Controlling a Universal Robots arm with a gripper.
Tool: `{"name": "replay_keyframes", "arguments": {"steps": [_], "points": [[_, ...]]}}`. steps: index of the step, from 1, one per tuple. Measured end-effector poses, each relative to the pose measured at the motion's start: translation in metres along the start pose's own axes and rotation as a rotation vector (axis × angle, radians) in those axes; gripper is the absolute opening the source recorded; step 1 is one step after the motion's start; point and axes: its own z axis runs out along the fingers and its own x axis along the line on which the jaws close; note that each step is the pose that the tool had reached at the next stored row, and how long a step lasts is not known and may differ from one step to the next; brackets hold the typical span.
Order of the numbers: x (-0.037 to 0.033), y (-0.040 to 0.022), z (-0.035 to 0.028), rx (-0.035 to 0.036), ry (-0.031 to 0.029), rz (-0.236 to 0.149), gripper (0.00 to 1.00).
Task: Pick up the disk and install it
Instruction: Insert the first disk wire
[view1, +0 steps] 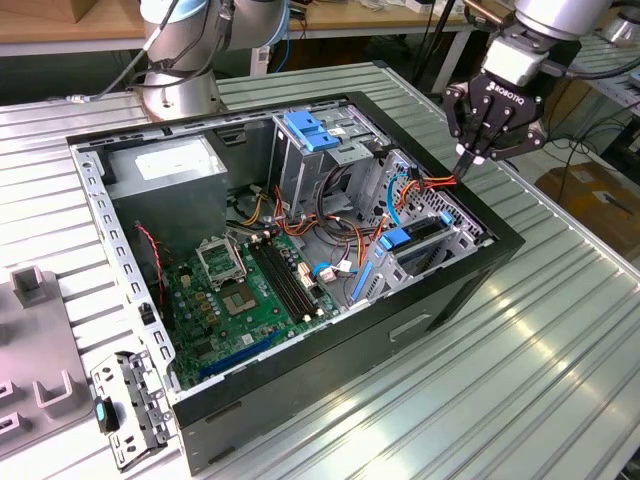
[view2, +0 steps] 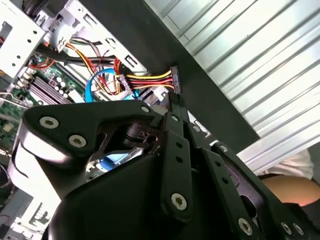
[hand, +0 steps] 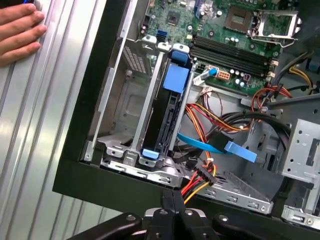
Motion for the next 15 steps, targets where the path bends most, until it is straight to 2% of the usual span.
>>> {"name": "replay_keyframes", "arguments": {"steps": [6, 7, 8, 9, 10, 11, 15], "points": [[0.0002, -0.0007, 0.0019, 0.0021, 0.0018, -0.112, 0.11], [0.0003, -0.0010, 0.0021, 0.0024, 0.0021, -0.131, 0.17], [0.0004, -0.0012, 0.0024, 0.0028, 0.0024, -0.148, 0.17], [0.0006, -0.0018, 0.0030, 0.0034, 0.0031, -0.184, 0.24], [0.0008, -0.0026, 0.0039, 0.0043, 0.0038, -0.234, 0.24], [0.0010, -0.0032, 0.0044, 0.0047, 0.0043, -0.260, 0.24], [0.0018, -0.0062, 0.0057, 0.0057, 0.0051, -0.315, 0.24]]}}
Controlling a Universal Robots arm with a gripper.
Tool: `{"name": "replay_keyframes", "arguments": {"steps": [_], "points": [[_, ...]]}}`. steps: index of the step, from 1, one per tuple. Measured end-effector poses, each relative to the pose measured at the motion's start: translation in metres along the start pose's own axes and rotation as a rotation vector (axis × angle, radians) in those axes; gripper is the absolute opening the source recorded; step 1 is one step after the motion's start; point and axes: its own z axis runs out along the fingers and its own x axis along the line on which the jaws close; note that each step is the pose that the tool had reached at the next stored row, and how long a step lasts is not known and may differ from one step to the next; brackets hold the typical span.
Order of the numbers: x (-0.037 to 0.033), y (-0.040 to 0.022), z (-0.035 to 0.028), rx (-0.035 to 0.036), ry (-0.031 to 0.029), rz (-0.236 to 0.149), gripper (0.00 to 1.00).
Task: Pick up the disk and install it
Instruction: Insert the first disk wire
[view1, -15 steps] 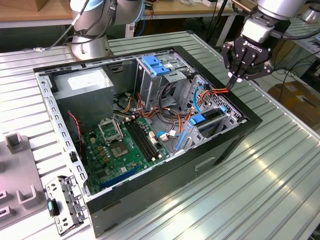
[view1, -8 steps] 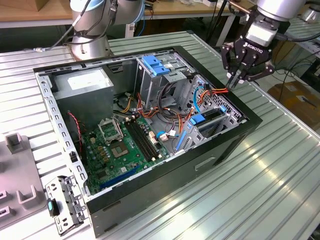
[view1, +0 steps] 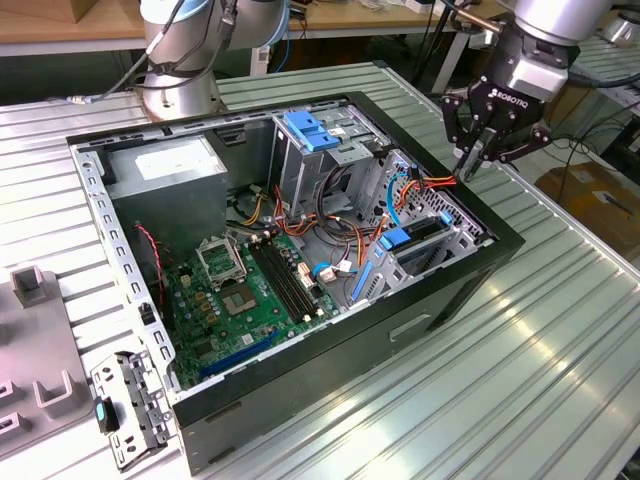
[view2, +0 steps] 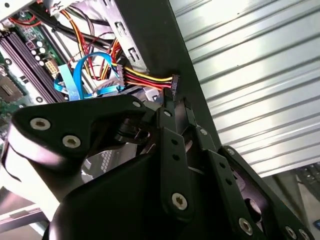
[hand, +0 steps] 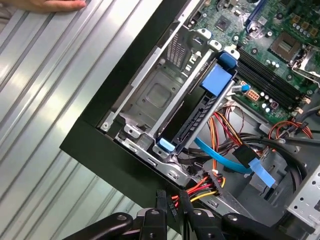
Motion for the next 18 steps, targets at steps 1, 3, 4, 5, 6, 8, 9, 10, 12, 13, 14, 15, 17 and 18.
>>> {"name": "replay_keyframes", "arguments": {"steps": [1, 3, 4, 5, 6, 8, 9, 10, 12, 13, 14, 15, 17, 18], "points": [[0.0001, -0.0015, 0.0005, 0.0002, 0.0002, -0.010, 0.25], [-0.0006, -0.0024, 0.0018, 0.0007, 0.0004, -0.033, 0.31], [-0.0008, -0.0027, 0.0024, 0.0008, 0.0006, -0.042, 0.31], [-0.0011, -0.0032, 0.0034, 0.0010, 0.0008, -0.055, 0.31], [-0.0011, -0.0035, 0.0042, 0.0011, 0.0012, -0.064, 0.31], [-0.0012, -0.0036, 0.0070, 0.0025, 0.0023, -0.102, 0.31], [-0.0012, -0.0036, 0.0079, 0.0033, 0.0031, -0.124, 0.31], [-0.0012, -0.0036, 0.0087, 0.0039, 0.0034, -0.143, 0.31], [-0.0012, -0.0036, 0.0104, 0.0050, 0.0044, -0.195, 0.31], [-0.0012, -0.0036, 0.0110, 0.0054, 0.0047, -0.214, 0.31], [-0.0013, -0.0036, 0.0115, 0.0056, 0.0049, -0.231, 0.31], [-0.0012, -0.0037, 0.0120, 0.0059, 0.0052, -0.245, 0.31], [-0.0011, -0.0039, 0.0132, 0.0063, 0.0055, -0.266, 0.31], [-0.0011, -0.0040, 0.0134, 0.0062, 0.0057, -0.269, 0.31]]}}
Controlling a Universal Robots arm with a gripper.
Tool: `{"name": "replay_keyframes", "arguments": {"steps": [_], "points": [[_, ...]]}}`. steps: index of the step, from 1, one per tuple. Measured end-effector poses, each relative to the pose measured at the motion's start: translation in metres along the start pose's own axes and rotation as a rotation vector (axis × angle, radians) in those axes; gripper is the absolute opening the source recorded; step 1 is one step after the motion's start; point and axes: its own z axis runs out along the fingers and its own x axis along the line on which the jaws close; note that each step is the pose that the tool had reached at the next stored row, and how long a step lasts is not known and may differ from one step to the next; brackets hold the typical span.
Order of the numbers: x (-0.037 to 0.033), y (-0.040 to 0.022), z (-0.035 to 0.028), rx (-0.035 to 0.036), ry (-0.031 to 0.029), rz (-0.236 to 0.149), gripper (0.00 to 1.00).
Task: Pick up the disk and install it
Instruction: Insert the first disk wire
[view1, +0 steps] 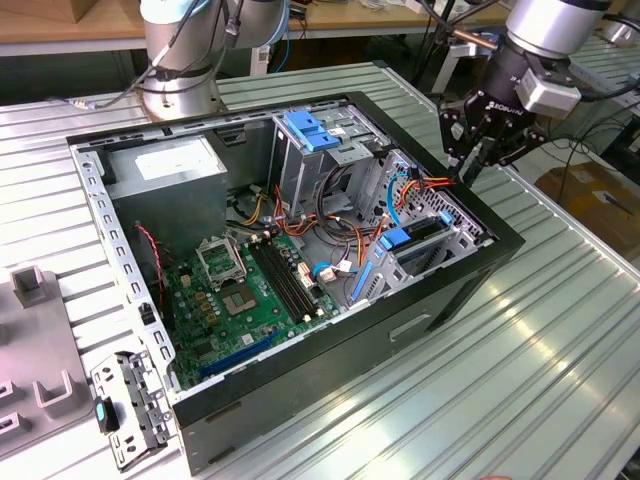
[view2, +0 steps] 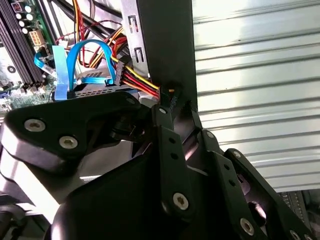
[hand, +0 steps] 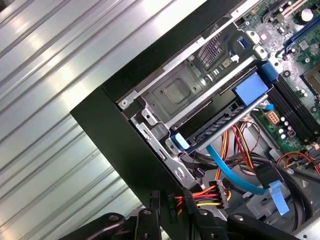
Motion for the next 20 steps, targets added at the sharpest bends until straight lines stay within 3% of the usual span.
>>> {"name": "replay_keyframes", "arguments": {"steps": [2, 5, 7, 11, 20], "points": [[0.0000, -0.0001, 0.0001, 0.0001, 0.0000, -0.003, 0.30], [-0.0001, -0.0002, -0.0030, 0.0004, -0.0003, -0.003, 0.17], [-0.0001, -0.0003, -0.0065, 0.0003, -0.0002, -0.003, 0.16], [-0.0001, -0.0003, -0.0067, 0.0004, -0.0002, -0.003, 0.16], [-0.0159, 0.0124, -0.0068, 0.0004, -0.0002, -0.003, 0.16]]}}
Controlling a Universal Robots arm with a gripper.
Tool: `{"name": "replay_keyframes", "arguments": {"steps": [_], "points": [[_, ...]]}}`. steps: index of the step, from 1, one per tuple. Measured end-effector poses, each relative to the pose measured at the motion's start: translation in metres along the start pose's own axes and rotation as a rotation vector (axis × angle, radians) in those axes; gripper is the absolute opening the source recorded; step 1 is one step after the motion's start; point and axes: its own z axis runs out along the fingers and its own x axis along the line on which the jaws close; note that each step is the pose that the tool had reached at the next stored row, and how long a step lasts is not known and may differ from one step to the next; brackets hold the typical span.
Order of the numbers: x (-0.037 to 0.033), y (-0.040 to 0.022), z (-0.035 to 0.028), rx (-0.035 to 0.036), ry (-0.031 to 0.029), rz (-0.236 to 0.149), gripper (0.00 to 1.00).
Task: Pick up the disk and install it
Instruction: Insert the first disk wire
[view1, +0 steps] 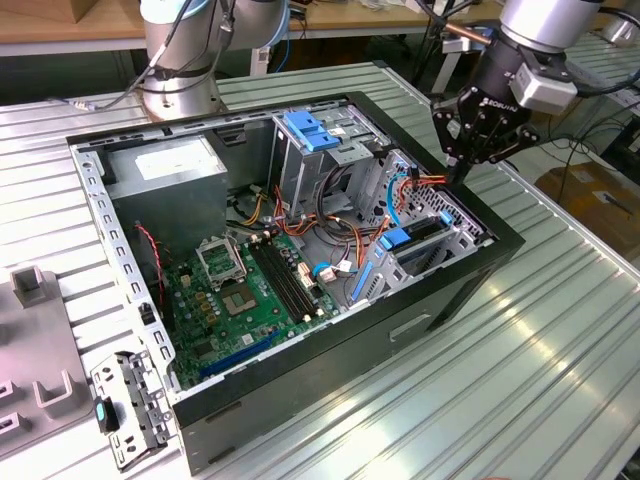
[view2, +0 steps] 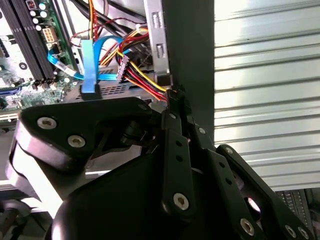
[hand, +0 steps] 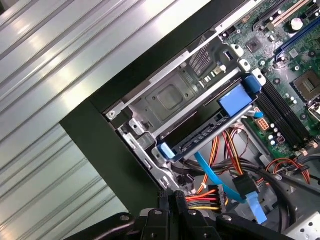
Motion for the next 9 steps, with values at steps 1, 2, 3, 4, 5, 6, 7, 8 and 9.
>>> {"name": "replay_keyframes", "arguments": {"steps": [1, 2, 3, 4, 5, 6, 7, 8, 9], "points": [[-0.0015, 0.0012, -0.0001, -0.0001, 0.0001, 0.000, 0.16], [-0.0025, 0.0020, 0.0000, 0.0000, 0.0000, 0.000, 0.16], [-0.0027, 0.0022, 0.0000, 0.0001, 0.0000, 0.000, 0.16], [-0.0027, 0.0022, 0.0000, 0.0000, 0.0000, 0.000, 0.16], [-0.0027, 0.0022, -0.0001, -0.0001, 0.0001, 0.000, 0.16], [-0.0027, 0.0022, 0.0000, 0.0000, 0.0000, 0.001, 0.16], [-0.0027, 0.0022, -0.0001, 0.0000, 0.0001, 0.001, 0.16], [-0.0027, 0.0022, 0.0000, 0.0000, 0.0000, 0.001, 0.16], [-0.0027, 0.0022, 0.0000, 0.0000, 0.0001, 0.001, 0.16]]}}
